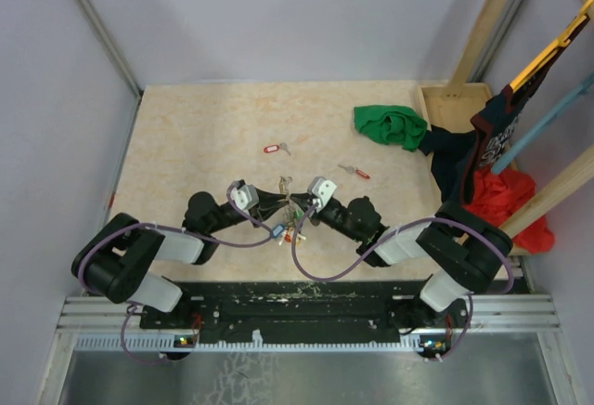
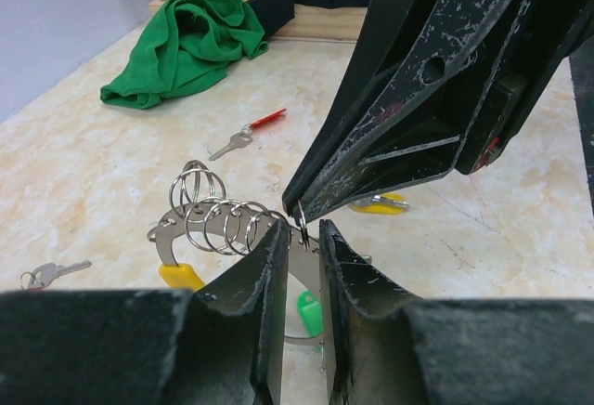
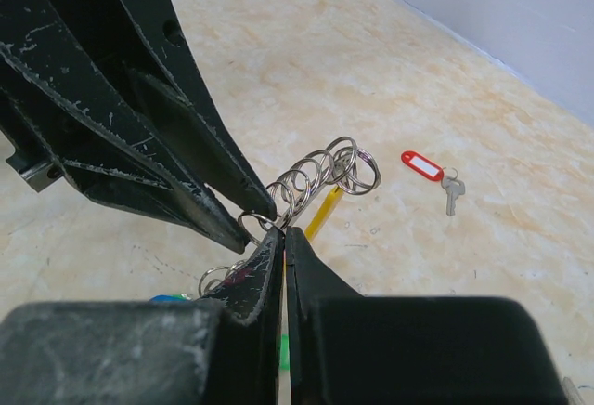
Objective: Put the keys on the keyring
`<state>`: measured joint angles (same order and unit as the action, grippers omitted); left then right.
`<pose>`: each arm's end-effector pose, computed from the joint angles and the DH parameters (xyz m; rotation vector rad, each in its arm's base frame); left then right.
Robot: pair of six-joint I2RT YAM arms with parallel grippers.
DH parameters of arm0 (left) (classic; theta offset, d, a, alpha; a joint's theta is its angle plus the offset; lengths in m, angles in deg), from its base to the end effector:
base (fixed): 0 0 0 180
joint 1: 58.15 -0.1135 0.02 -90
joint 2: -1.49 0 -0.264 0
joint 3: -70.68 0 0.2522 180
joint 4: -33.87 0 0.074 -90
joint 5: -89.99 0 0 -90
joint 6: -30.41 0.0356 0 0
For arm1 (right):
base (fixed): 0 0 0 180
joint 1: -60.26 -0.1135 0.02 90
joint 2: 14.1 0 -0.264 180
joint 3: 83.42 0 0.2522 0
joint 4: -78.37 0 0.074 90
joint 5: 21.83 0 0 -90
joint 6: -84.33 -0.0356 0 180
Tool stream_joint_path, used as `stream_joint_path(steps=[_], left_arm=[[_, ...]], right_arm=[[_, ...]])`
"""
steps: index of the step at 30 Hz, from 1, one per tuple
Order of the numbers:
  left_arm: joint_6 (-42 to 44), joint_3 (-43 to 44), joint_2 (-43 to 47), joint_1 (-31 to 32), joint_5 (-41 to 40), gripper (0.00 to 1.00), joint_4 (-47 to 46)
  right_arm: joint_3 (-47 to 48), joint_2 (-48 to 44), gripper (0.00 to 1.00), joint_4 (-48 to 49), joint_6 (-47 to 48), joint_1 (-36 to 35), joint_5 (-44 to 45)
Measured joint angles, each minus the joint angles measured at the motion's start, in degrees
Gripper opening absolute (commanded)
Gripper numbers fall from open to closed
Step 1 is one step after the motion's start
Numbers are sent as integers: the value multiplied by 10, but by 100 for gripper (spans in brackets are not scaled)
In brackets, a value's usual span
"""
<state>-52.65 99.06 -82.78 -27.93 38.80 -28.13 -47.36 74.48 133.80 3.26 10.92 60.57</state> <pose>0.1929 -0.1382 0.1782 0.9915 1.1824 -0.8182 0.1763 0.2125 0.1828 -0.8513 1.3042 0.6614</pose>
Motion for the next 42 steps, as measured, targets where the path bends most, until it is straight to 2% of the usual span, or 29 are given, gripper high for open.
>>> stream_joint_path(steps=[13, 25, 35, 42], left_arm=[[-11, 17, -10, -4, 15, 18, 15], [-7, 34, -10, -5, 15, 6, 51], [8, 45, -2, -5, 15, 15, 99], [9, 45, 1, -5, 22, 14, 111]], right_arm=[[0, -5, 0, -6, 0, 0, -9], [12, -24, 0, -63, 21, 1, -9], [45, -58, 0, -184, 73, 4, -19], [64, -72, 0, -245, 107, 3, -26]])
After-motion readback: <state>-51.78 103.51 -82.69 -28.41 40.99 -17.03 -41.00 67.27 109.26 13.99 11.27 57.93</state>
